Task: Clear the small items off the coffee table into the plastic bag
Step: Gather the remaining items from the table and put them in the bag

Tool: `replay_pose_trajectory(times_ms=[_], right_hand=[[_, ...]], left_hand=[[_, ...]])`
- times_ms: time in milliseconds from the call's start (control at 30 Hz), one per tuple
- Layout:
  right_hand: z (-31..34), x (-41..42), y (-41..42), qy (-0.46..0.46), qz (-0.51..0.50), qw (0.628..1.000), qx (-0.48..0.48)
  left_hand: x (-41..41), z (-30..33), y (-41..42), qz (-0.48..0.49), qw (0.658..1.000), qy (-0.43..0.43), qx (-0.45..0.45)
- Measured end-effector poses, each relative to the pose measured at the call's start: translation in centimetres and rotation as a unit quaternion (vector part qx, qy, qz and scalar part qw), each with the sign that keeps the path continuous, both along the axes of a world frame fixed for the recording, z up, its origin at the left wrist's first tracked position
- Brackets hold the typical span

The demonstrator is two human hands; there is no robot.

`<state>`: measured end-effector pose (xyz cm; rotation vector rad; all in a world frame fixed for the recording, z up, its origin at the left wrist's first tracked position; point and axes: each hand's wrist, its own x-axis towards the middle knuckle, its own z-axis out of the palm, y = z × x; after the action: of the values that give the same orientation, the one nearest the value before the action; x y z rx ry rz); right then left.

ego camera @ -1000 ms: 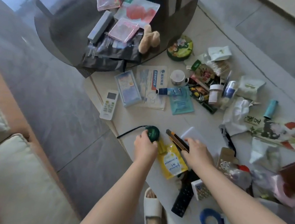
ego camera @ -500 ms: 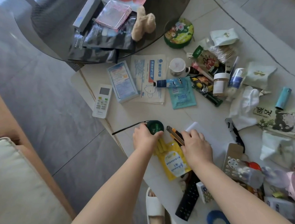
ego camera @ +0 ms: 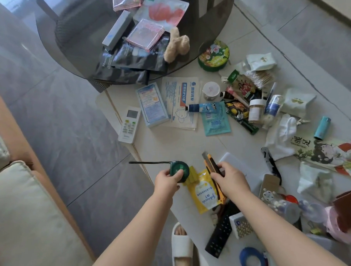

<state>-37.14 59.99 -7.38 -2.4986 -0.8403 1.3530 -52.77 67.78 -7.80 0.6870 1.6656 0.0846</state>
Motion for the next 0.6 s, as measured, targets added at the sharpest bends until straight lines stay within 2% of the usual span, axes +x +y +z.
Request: replay_pose_trajectory(times_ms=[100, 167, 400, 600], right_hand=[[-0.6, -2.0, -0.6, 0.018, -0.041, 0.999, -0.023], [-1.4, -2.9, -1.2, -0.001, -0.037, 0.998, -0.04], [-2.1, -3.7, -1.9, -0.046, -0.041, 0.997, -0.04], [-2.4, -3.1, -1.4, -0.017, -0.076, 0.996, -0.034]], left_hand=[[0.2, 0.1, -1.5, 0.034, 0.998, -0.025, -0.038], [0.4, -0.4, -2.0, 0.036, 0.998, -0.026, -0.044], [1.0, -1.9, -2.1, 0.01, 1.0, 0.006, -0.01], [1.2, -2.5, -1.7, 0.015, 0.999, -0.008, -0.043]])
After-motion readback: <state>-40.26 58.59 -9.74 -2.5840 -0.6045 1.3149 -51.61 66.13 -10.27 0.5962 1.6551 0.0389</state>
